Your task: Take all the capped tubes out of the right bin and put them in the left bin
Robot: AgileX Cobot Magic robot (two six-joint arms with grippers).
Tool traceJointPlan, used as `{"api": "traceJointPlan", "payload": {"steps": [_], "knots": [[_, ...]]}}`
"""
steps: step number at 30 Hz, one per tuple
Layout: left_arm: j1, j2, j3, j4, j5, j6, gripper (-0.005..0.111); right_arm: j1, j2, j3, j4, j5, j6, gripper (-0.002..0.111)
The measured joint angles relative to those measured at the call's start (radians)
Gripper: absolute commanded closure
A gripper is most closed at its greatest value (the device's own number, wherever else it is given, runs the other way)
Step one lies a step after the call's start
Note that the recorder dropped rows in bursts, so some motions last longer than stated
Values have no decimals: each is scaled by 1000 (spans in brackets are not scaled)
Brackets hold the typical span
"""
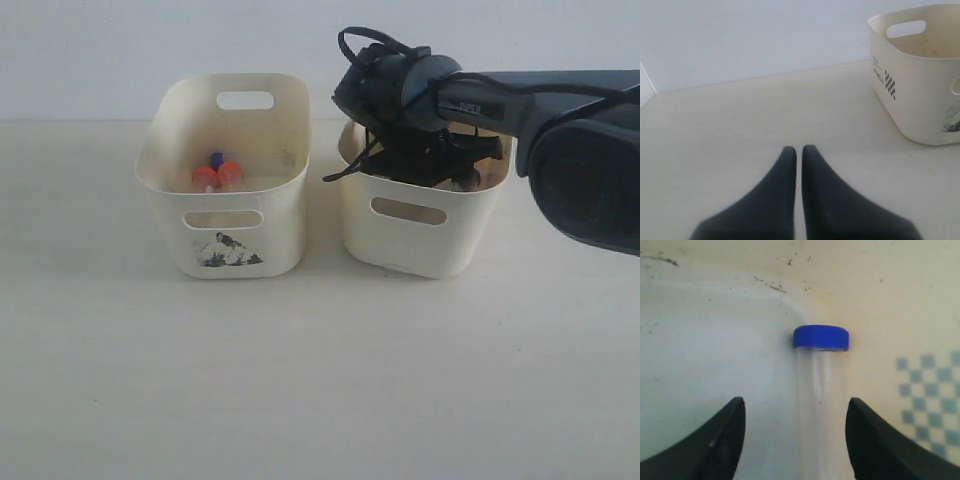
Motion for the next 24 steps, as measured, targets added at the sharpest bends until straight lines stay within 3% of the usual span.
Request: {"api": "traceJointPlan", "payload": {"steps": [9,12,14,15,24], "knots": [[0,0,0,0,0,0,102,0,31,-9,11,14,4,55],[0,0,0,0,0,0,102,0,31,-9,8,21,-27,80],[0,0,0,0,0,0,102,-2,33,-9,-4,45,-48,105],[0,0,0,0,0,0,102,-2,33,-9,-9,56,-55,108],[0,0,0,0,0,0,102,-2,-5,-2,24,-31,-81,109]]}}
